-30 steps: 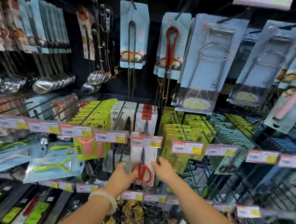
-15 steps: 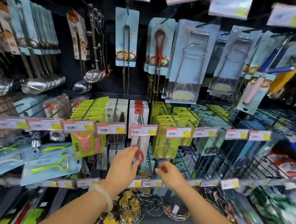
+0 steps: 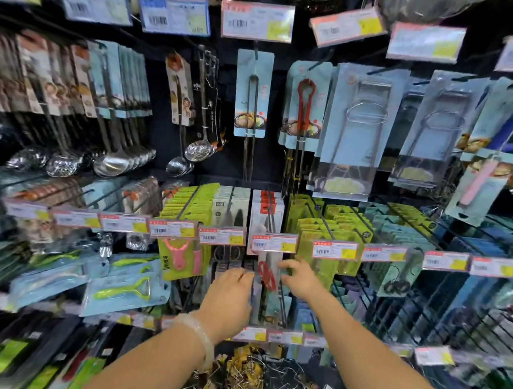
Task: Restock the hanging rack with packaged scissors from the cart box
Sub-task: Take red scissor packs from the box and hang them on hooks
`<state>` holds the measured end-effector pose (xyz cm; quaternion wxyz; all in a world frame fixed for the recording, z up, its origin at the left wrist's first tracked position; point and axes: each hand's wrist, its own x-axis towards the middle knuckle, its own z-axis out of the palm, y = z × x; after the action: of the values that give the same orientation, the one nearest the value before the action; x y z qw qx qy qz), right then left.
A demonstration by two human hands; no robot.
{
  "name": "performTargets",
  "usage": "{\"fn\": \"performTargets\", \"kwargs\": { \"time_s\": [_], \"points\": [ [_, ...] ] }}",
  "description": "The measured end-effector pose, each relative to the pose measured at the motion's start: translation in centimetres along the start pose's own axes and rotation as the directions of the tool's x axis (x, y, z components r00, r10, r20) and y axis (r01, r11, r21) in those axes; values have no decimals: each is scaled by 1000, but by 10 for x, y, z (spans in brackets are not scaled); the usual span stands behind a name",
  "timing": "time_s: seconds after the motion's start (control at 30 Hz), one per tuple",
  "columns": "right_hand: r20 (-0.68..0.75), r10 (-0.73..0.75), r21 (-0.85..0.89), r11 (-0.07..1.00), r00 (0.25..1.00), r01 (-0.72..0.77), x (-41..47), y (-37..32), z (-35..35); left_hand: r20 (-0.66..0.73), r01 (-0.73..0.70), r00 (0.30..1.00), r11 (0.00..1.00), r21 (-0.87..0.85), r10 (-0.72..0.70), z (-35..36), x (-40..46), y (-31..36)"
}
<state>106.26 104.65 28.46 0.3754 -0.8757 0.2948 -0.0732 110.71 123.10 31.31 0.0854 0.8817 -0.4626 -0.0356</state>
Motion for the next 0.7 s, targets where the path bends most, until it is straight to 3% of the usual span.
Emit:
{"fn": "performTargets", "kwargs": {
  "time_s": [0.2, 0.53, 0.7],
  "points": [
    [-53, 72, 235, 970, 996, -58, 43, 17, 9, 83, 135, 988, 990, -47, -131, 24, 18, -16],
    [70, 135, 288, 946, 988, -150, 56, 12, -4, 103, 146, 984, 989, 9, -147, 45, 43, 4],
    [-4, 113, 295, 950, 994, -107, 67, 18, -1, 146, 156, 977, 987, 31, -158, 56, 46, 12]
  ]
}}
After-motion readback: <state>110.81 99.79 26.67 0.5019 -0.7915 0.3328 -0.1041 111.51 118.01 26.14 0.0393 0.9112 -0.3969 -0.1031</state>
